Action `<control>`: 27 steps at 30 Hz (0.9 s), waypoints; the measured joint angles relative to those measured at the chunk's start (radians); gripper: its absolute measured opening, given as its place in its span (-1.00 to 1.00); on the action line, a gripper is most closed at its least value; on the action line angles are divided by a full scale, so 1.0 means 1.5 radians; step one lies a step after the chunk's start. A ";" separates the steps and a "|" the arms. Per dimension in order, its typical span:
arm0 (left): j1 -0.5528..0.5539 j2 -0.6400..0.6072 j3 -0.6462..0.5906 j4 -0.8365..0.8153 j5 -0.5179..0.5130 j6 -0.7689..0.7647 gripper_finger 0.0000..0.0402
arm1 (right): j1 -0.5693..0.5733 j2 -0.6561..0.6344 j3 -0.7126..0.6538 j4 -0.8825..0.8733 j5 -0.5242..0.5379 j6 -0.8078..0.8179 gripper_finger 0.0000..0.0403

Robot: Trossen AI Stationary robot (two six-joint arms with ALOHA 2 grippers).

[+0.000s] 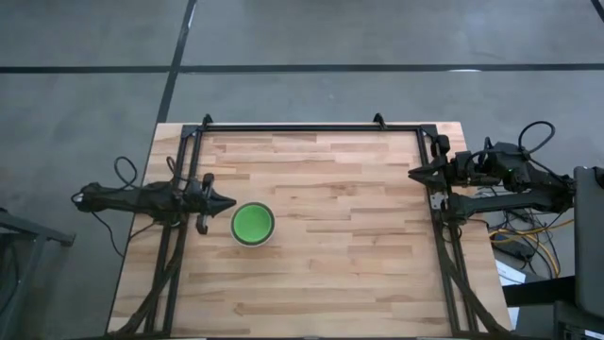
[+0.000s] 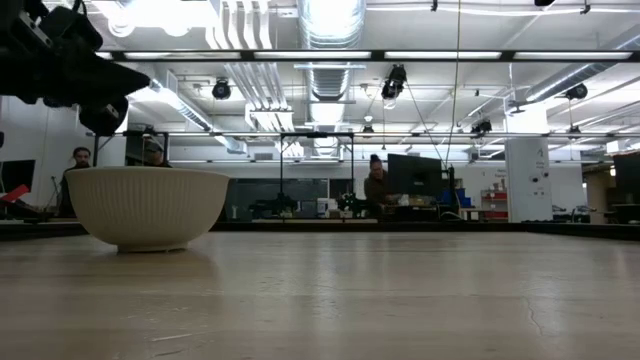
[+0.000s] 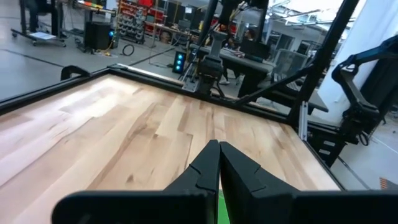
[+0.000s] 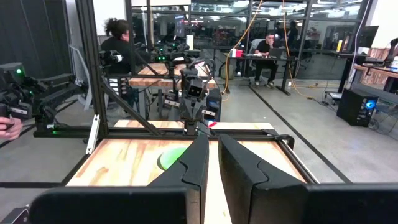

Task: Nest bowls inside each other
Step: Return to Home Position

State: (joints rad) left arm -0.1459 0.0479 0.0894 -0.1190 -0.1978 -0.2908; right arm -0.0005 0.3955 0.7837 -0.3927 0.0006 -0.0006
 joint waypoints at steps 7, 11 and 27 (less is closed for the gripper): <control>0.000 0.000 -0.030 0.042 -0.003 -0.017 -0.93 | 0.000 0.000 0.000 0.000 0.000 0.000 -0.83; 0.000 0.001 -0.031 0.043 -0.004 -0.013 -0.93 | 0.000 0.000 0.000 0.000 0.000 0.000 -0.83; 0.000 0.005 -0.032 0.037 -0.006 0.076 -0.93 | 0.000 0.000 0.000 0.000 0.000 0.000 -0.83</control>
State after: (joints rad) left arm -0.1459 0.0551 0.0414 -0.0631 -0.2070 -0.1772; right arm -0.0005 0.3957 0.7837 -0.3927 0.0006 -0.0006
